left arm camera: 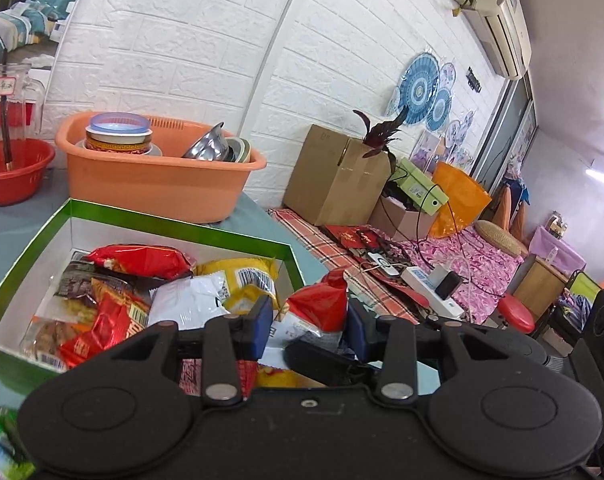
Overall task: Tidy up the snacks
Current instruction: 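Carry the wrapper into the green box and release it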
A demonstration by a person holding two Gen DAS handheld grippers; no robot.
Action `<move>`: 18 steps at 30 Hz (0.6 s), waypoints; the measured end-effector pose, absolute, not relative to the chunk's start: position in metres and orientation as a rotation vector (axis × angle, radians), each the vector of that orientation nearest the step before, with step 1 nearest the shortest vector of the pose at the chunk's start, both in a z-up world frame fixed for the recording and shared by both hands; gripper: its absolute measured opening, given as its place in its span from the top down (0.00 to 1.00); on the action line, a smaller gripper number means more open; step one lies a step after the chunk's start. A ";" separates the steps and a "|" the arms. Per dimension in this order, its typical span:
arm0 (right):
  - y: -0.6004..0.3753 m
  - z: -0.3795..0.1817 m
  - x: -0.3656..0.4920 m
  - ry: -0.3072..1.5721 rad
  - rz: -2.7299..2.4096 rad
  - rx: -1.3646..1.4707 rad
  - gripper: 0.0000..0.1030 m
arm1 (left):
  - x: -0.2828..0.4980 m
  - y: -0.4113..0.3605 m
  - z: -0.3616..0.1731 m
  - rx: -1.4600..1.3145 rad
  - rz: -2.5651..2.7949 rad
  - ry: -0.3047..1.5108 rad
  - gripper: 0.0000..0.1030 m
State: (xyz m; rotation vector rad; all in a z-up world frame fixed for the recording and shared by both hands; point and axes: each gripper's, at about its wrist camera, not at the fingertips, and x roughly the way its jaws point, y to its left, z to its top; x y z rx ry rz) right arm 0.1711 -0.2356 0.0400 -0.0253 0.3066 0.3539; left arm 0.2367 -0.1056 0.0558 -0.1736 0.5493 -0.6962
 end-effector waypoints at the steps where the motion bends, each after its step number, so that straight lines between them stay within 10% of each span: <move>1: -0.238 0.037 0.175 0.310 0.353 -0.017 0.50 | 0.241 -0.107 0.053 -0.166 -0.692 0.556 0.24; 4: -0.242 0.026 0.188 0.325 0.346 0.007 0.49 | 0.255 -0.114 0.042 -0.135 -0.673 0.583 0.17; 5: -0.242 0.021 0.192 0.335 0.342 0.010 0.43 | 0.258 -0.114 0.037 -0.129 -0.659 0.596 0.00; 8: -0.239 0.005 0.203 0.393 0.278 -0.016 0.07 | 0.258 -0.107 0.024 -0.148 -0.607 0.618 0.00; 18: -0.238 0.026 0.160 0.320 0.281 -0.036 0.00 | 0.210 -0.070 0.043 -0.222 -0.524 0.628 0.00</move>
